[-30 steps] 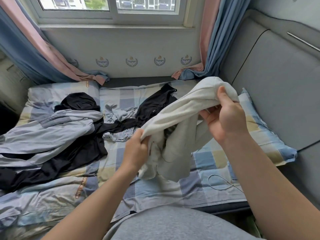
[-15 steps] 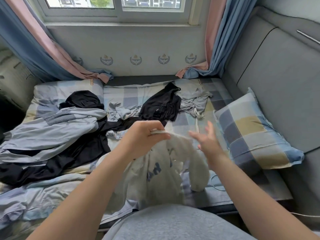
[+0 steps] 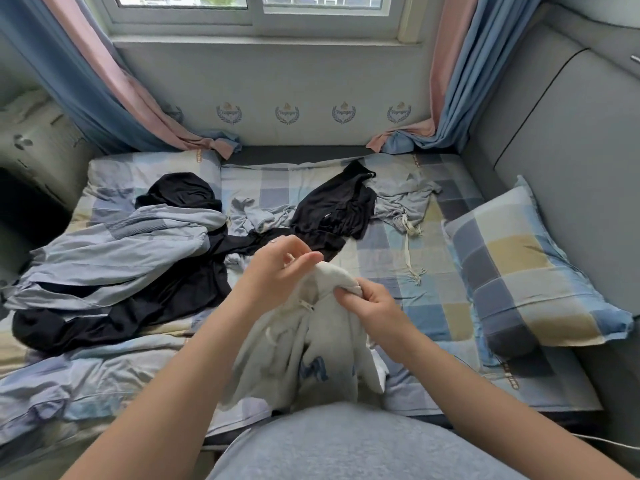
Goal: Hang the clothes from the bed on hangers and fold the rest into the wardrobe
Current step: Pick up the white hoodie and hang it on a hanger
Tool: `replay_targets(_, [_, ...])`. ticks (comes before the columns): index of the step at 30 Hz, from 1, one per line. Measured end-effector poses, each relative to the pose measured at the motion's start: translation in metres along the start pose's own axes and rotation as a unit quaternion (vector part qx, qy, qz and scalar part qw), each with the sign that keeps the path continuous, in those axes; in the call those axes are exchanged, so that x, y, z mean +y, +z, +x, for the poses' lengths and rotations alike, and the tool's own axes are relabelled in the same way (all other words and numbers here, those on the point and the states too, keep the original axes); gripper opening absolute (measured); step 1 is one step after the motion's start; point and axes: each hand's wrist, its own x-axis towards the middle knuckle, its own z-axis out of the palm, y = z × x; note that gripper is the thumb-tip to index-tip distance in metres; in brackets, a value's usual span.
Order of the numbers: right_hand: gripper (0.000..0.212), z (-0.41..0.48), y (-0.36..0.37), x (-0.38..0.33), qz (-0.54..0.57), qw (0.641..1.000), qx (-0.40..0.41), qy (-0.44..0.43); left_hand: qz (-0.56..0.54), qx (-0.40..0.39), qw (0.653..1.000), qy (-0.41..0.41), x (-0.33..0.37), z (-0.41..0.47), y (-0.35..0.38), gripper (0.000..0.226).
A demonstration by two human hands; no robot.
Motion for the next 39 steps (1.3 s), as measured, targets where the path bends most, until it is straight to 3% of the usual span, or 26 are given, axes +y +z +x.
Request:
replay_targets(3, [0.017,0.003,-0.008,-0.003,0.140,0.988,0.059,0.028,0.052,0.082,0.993,-0.068,-0.024,-0.006,0.001,0.031])
replay_targets(5, [0.018,0.003,-0.016,-0.007,0.171,0.982,0.079,0.026,0.086,0.073,0.983,-0.147,-0.038,-0.010,0.003,0.048])
replay_targets(7, [0.018,0.000,-0.023,-0.010,0.191,0.979,0.073,0.018,0.058,-0.002,0.961,-0.270,-0.045,-0.012,0.008,0.062])
replay_targets(9, [0.022,-0.005,-0.029,-0.014,0.217,0.974,0.057,0.014,-0.045,-0.106,0.905,-0.410,-0.045,-0.017,0.015,0.078])
replay_targets(11, [0.020,-0.010,-0.031,-0.015,0.225,0.974,0.026,0.000,-0.146,-0.195,0.848,-0.471,-0.048,-0.019,0.022,0.091])
replay_targets(14, [0.016,-0.019,-0.029,-0.016,0.204,0.979,-0.022,-0.008,-0.252,-0.250,0.806,-0.473,-0.048,-0.018,0.034,0.084])
replay_targets(16, [0.021,-0.023,-0.027,-0.015,0.184,0.982,-0.046,-0.005,-0.292,-0.263,0.797,-0.459,-0.045,-0.017,0.041,0.055])
replay_targets(18, [0.027,-0.026,-0.029,-0.012,0.179,0.983,-0.053,-0.001,-0.318,-0.236,0.800,-0.451,-0.044,-0.016,0.049,0.028])
replay_targets(20, [0.032,-0.028,-0.031,-0.010,0.193,0.980,-0.043,0.007,-0.344,-0.158,0.805,-0.457,-0.044,-0.015,0.056,0.020])
replay_targets(24, [0.011,-0.026,-0.039,0.003,0.234,0.970,0.046,0.047,-0.494,0.008,0.748,-0.443,-0.045,-0.012,0.051,0.022])
replay_targets(27, [0.017,-0.018,-0.054,0.030,0.240,0.947,0.165,0.134,-0.551,0.035,0.732,-0.399,-0.041,-0.012,0.041,0.023])
replay_targets(30, [0.011,-0.013,-0.062,0.053,0.174,0.926,0.211,0.259,-0.566,0.027,0.735,-0.372,-0.026,-0.015,0.037,0.024])
replay_targets(32, [0.012,-0.010,-0.060,0.059,0.074,0.927,0.220,0.294,-0.560,0.022,0.743,-0.367,-0.018,-0.017,0.035,0.026])
replay_targets(35, [0.037,-0.002,-0.053,0.055,-0.019,0.946,0.213,0.243,-0.525,0.011,0.774,-0.354,-0.008,-0.021,0.032,0.024])
replay_targets(37, [0.054,0.004,-0.044,0.049,-0.039,0.949,0.143,0.277,-0.517,0.000,0.784,-0.342,-0.001,-0.024,0.030,0.031])
replay_targets(39, [0.068,0.008,-0.031,0.049,-0.071,0.933,0.057,0.347,-0.523,-0.024,0.791,-0.316,0.008,-0.026,0.032,0.052])
